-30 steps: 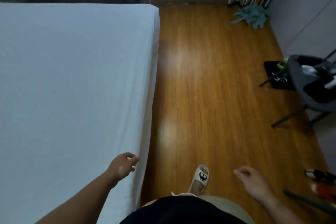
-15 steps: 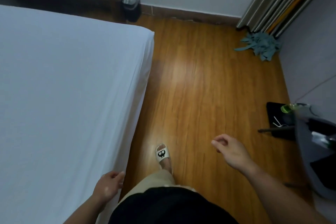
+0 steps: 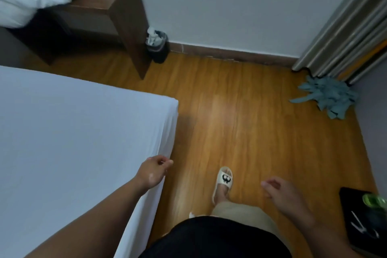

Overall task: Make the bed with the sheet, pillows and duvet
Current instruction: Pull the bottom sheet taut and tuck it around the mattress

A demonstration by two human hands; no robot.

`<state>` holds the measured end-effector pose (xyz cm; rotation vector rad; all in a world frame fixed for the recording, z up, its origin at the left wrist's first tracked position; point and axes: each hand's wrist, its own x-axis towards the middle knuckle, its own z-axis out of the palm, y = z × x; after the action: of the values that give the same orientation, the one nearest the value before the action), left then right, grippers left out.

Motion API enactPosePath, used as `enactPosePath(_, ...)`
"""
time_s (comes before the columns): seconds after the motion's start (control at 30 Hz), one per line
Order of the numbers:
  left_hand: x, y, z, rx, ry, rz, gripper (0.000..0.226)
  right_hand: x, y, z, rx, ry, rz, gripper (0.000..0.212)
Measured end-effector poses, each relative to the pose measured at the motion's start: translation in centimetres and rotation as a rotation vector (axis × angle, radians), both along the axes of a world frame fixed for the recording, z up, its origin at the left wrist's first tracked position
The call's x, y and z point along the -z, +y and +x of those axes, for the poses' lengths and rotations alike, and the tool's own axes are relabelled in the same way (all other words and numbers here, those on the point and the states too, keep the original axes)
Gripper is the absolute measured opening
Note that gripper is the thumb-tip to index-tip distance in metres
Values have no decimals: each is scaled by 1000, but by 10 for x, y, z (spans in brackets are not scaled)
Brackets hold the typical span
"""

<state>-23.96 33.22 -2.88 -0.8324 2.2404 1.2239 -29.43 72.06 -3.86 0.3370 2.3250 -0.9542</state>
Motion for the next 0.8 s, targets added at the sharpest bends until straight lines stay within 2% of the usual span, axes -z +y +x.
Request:
enactPosePath(0.1,-2,-8,-51,-77,-63,8,24,-5,-31,-119,-164,12,-16,11)
enactPosePath(0.23,-5,-36,-113,-207,-101,13,18,-46,-99,-282,-392,56,-35,13)
enactPosePath(0.33,3,-64,-156,-431,-112,67,15,-67,-153,-380,-477,133,-44,13)
enactPosePath(0.43,20,-98,-209,-520,-136,98,18,-67,-198,-462,-515,126,-46,11)
enactPosePath(0.6,30,-177,-343,-517,-175,132,23,-40,-258,-567,-500,105,31,12)
enactPosePath(0.7,10,-238,-434,-401,-95,79,27,-37,-300,-621,-451,54,87,15)
enactPosePath(0.8,-21,-301,-520,-397,23,6,22,-36,-353,-676,-464,46,142,14)
